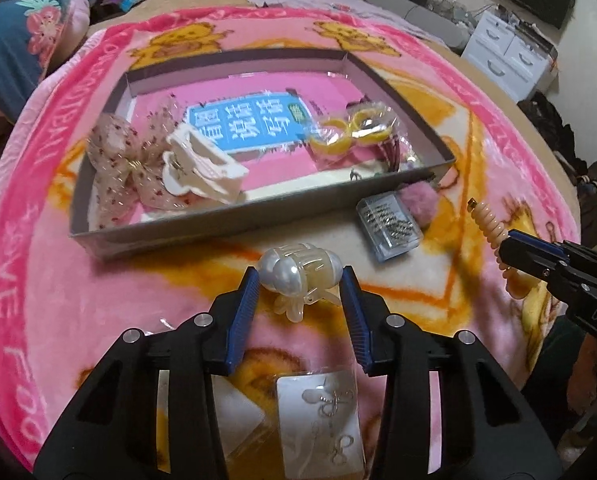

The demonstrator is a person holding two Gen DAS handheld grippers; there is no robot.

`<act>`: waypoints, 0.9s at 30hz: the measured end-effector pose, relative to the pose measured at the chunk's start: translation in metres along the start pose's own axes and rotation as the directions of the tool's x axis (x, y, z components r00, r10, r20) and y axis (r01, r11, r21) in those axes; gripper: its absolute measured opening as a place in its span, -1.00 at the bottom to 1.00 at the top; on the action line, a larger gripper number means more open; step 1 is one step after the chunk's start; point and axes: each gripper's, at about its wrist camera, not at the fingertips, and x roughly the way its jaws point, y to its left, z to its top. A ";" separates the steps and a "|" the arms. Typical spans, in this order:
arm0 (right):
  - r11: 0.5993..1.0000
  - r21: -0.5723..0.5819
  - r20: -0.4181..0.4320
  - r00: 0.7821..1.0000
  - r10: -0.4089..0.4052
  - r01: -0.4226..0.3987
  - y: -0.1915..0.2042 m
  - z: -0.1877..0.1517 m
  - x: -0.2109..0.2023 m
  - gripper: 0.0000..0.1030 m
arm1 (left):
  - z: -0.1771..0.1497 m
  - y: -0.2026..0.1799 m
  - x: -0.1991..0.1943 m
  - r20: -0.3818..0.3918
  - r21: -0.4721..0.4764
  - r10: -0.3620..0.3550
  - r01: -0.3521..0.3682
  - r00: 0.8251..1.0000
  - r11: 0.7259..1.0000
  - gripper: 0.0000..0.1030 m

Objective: Organize jewelry
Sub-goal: 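Grasp the pearl clip with the left tool while the right tool grasps the peach coiled hair tie, then carry the pearl clip and peach hair tie over the box with both tools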

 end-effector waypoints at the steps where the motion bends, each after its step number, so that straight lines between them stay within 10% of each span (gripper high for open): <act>1: 1.000 -0.003 0.009 1.000 0.006 -0.006 0.001 0.001 -0.003 -0.67 | 0.001 0.001 -0.005 0.012 -0.003 -0.004 0.004 1.000 1.000 -0.36; 27: 0.990 -0.115 0.091 0.992 0.091 -0.081 0.056 0.049 -0.015 -0.67 | 0.039 0.067 -0.081 0.198 -0.126 0.038 -0.013 0.979 0.992 -0.49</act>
